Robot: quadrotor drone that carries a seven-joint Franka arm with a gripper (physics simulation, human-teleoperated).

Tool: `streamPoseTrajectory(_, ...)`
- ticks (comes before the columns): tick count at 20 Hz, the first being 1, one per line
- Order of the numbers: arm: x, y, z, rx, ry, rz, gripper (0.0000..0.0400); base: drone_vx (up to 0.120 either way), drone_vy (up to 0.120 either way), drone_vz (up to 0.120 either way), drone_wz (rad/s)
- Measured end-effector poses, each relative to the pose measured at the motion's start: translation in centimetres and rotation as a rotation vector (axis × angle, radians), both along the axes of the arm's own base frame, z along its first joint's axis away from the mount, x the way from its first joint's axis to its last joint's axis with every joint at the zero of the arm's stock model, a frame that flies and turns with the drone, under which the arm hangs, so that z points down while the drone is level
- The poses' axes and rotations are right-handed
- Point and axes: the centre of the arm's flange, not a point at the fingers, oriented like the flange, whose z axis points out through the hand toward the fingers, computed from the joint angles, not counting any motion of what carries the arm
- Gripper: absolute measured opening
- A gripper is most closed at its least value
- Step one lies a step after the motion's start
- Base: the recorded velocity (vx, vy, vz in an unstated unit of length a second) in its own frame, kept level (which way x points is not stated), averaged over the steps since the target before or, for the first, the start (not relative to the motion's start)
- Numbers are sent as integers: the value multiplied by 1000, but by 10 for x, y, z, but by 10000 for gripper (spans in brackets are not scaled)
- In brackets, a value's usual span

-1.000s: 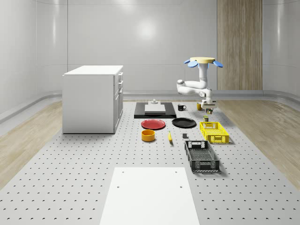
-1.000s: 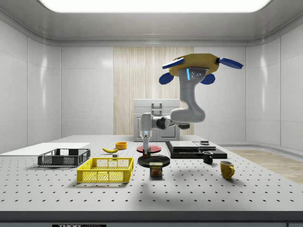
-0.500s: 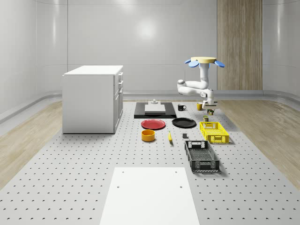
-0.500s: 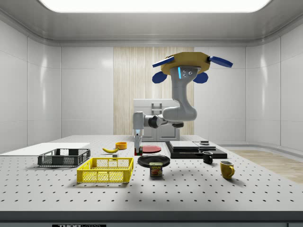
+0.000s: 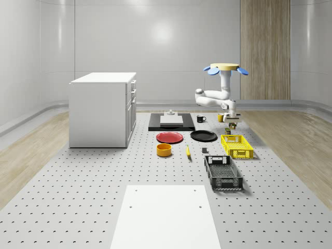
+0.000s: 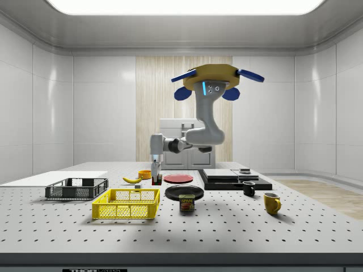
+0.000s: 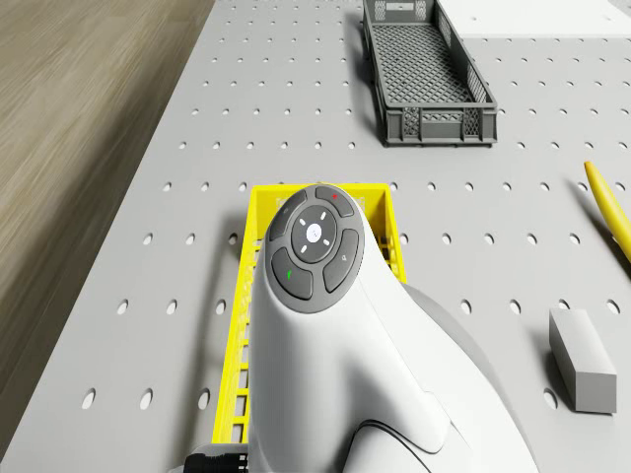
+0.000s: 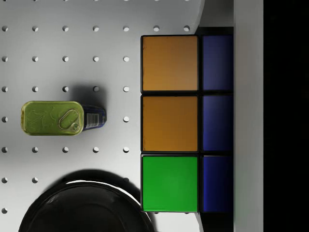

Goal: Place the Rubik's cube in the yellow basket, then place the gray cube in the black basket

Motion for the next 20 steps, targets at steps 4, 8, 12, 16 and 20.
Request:
streamPoseTrajectory(4, 0, 0, 0, 0, 0, 0, 325, 120, 0, 0, 0)
streamPoseTrajectory(8, 0, 0, 0, 0, 0, 0, 325, 120, 0, 0, 0)
streamPoseTrajectory(12, 0, 0, 0, 0, 0, 0, 325, 120, 0, 0, 0)
streamPoseTrajectory(16, 0, 0, 0, 0, 0, 0, 325, 80, 0, 0, 0)
streamPoseTrajectory(20, 0, 0, 0, 0, 0, 0, 325, 0, 0, -110, 0)
